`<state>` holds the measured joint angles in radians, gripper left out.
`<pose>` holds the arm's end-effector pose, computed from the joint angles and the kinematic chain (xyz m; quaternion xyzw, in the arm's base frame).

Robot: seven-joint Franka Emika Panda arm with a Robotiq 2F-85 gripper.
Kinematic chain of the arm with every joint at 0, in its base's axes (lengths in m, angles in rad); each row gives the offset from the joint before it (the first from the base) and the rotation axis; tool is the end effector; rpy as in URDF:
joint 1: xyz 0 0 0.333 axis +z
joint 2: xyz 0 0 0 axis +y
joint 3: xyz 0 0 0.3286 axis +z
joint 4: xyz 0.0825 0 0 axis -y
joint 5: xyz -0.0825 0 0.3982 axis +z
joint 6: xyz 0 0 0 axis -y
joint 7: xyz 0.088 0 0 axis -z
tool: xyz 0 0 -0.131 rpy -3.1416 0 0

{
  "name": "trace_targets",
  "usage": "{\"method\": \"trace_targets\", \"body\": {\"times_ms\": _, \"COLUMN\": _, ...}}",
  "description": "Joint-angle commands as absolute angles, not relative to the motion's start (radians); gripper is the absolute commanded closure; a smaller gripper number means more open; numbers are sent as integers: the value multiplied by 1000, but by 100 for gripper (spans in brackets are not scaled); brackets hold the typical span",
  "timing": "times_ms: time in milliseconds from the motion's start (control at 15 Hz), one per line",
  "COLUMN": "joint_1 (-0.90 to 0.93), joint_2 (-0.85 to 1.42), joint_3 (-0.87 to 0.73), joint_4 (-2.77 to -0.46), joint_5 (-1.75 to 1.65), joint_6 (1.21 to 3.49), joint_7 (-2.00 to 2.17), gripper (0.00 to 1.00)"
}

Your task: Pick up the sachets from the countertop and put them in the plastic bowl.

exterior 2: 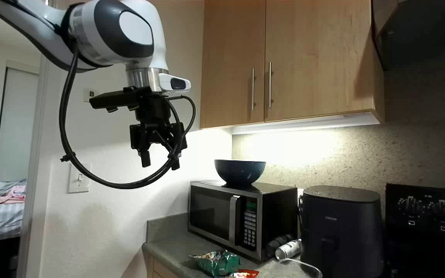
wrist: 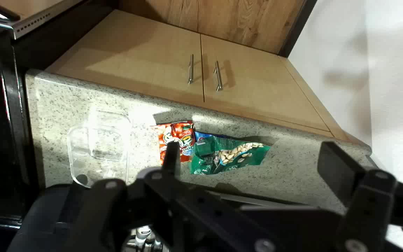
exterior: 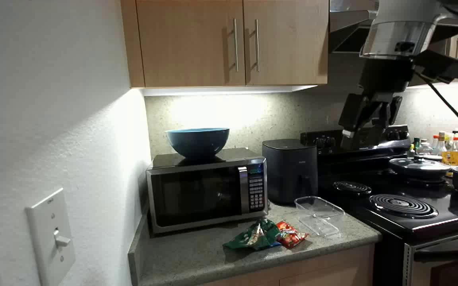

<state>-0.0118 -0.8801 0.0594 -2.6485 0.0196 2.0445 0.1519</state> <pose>0.3261 0.0179 0.5061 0.9885 -0.0624 0.1379 0.0012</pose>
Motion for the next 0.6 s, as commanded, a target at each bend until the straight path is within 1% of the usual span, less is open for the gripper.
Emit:
{"method": "trace_targets", "body": {"times_ms": 0, "joint_1": -14, "joint_2": -880, "joint_3": 61, "joint_4": -2647, "joint_5": 21, "joint_6": 2043, "joint_7": 150, "gripper": 0}}
{"method": "trace_targets", "body": {"times_ms": 333, "joint_1": -14, "joint_2": -880, "joint_3": 61, "joint_4": -2647, "joint_5": 21, "joint_6": 2043, "joint_7": 150, "gripper": 0}}
{"method": "trace_targets", "body": {"times_ms": 533, "joint_1": -9, "joint_2": -757, "joint_3": 69, "joint_4": -2558, "joint_5": 25, "joint_6": 2047, "joint_7": 152, "gripper": 0}}
